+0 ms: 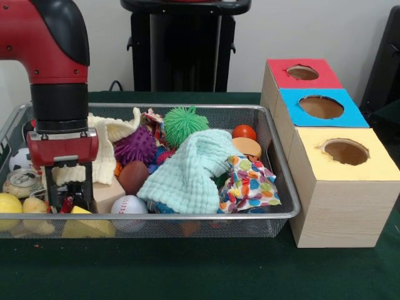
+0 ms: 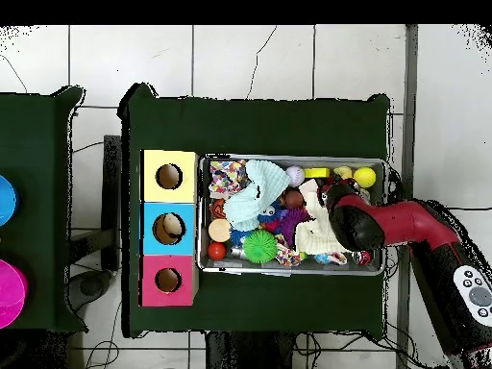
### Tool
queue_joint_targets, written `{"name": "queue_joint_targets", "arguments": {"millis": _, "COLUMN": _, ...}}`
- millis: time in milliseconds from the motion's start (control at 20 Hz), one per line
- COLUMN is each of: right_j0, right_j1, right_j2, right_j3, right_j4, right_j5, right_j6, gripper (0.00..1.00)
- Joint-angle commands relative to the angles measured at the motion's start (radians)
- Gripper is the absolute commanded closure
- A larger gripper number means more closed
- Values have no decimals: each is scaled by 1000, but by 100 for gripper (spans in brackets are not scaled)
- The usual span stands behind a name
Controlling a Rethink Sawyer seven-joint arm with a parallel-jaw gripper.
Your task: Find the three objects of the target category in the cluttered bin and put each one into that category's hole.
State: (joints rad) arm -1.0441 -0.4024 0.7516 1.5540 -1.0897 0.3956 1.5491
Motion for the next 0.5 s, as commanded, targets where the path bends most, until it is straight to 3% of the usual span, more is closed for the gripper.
{"name": "queue_joint_targets", "arguments": {"millis": 50, "right_j0": 22, "right_j1": -8, "right_j2": 68, "right_j3": 3, "right_j4": -36, "right_j5": 35, "right_j6": -352, "gripper": 0}}
{"name": "queue_joint_targets", "arguments": {"millis": 500, "right_j0": 20, "right_j1": -59, "right_j2": 103, "right_j3": 1, "right_j4": -13, "right_j5": 74, "right_j6": -385, "gripper": 0}}
